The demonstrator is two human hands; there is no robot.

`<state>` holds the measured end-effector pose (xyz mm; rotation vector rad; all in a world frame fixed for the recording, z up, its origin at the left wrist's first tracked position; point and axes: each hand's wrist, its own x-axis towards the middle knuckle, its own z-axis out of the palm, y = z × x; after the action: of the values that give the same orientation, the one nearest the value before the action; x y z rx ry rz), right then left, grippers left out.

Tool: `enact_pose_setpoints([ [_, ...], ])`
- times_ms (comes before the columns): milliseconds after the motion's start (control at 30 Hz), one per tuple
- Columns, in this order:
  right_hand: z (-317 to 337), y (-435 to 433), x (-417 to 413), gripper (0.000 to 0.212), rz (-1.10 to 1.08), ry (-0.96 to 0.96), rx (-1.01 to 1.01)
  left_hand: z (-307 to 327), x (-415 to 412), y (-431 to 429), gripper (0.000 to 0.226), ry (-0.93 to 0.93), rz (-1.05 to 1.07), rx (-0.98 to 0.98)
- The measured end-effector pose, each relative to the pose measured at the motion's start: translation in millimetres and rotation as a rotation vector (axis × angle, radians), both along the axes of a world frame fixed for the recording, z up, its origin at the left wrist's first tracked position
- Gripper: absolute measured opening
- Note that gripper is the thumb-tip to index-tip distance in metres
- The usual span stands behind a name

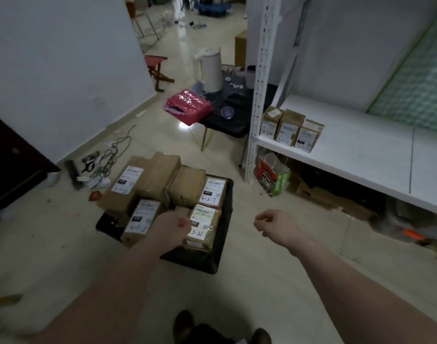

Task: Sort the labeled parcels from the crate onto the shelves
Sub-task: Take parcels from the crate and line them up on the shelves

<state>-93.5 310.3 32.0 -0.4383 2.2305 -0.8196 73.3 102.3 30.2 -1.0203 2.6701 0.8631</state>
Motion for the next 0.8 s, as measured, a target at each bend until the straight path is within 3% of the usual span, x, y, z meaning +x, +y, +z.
enact_pose_setpoints([
  [267, -22.8, -108.2, 69.7, 0.028, 0.130, 0.010, 0.090, -20.7, 118.6, -89.3, 0.009, -0.035, 0.107, 0.071],
  [467, -60.6, -201.0, 152.9, 0.036, 0.194, -0.091, 0.138, -28.1, 209.8, -188.7, 0.010, -0.082, 0.246, 0.094],
  [600, -74.8, -239.7, 187.6, 0.011, 0.049, -0.279, 0.119, -42.0, 216.6, -226.5, 0.020, -0.114, 0.187, 0.089],
  [800, -97.1, -260.4, 191.9, 0.011, -0.205, -0.447, 0.065, -75.5, 182.0, -230.1, 0.035, -0.093, 0.231, 0.395],
])
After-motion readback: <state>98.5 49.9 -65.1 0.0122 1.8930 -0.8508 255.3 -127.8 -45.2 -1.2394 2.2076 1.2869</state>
